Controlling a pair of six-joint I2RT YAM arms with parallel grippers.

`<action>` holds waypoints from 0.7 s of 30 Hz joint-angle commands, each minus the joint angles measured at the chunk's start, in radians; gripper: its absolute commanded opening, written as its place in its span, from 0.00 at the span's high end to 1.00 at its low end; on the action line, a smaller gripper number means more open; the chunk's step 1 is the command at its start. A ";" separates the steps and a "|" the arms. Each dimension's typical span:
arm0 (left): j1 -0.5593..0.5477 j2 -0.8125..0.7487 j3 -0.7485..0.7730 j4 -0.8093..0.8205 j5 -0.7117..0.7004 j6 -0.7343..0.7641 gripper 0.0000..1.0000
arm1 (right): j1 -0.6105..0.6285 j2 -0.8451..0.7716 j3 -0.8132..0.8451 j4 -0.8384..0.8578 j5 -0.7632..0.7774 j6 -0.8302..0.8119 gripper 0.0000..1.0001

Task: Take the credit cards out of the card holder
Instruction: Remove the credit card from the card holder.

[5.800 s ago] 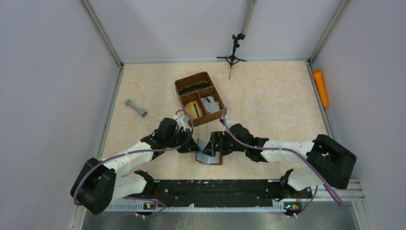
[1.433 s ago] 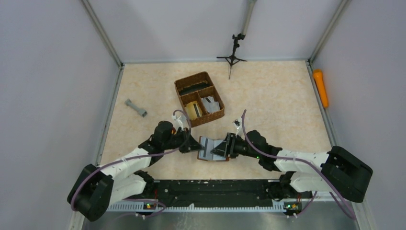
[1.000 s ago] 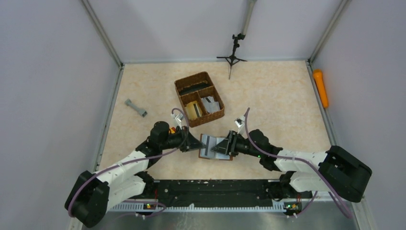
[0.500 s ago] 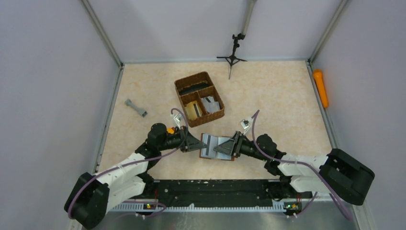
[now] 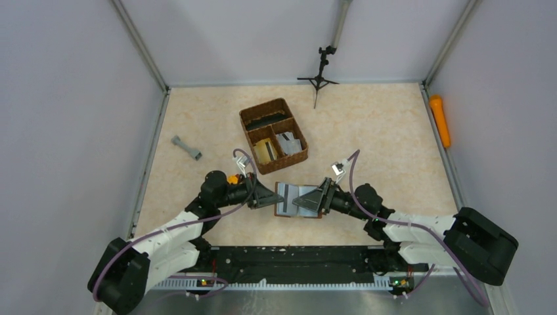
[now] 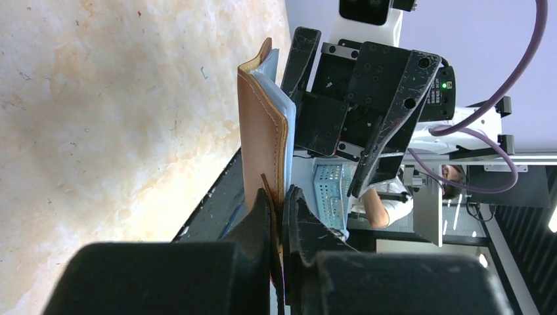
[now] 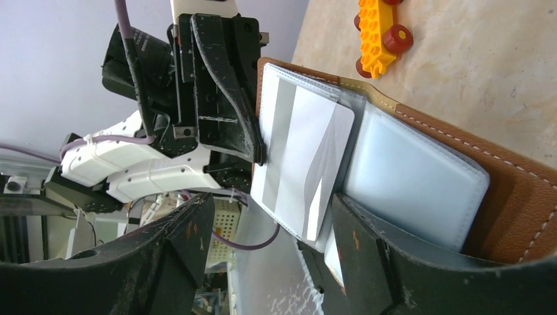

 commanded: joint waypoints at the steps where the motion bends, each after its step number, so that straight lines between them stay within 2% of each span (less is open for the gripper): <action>1: -0.011 -0.028 0.007 0.180 0.083 -0.059 1.00 | -0.004 -0.003 0.009 -0.002 0.030 -0.010 0.34; 5: -0.015 -0.025 0.004 0.190 0.080 -0.059 1.00 | -0.004 0.003 -0.003 0.079 0.005 0.018 0.40; 8: -0.018 -0.018 0.002 0.191 0.079 -0.052 1.00 | -0.004 -0.001 -0.025 0.159 -0.003 0.056 0.51; 13: -0.018 -0.021 -0.006 0.185 0.063 -0.043 1.00 | -0.004 -0.016 -0.036 0.197 -0.002 0.080 0.68; 17: -0.019 -0.018 -0.007 0.194 0.062 -0.045 1.00 | -0.004 -0.017 -0.051 0.293 -0.012 0.091 0.73; 21: -0.026 -0.005 -0.004 0.199 0.065 -0.042 1.00 | -0.004 -0.016 -0.041 0.318 -0.026 0.092 0.75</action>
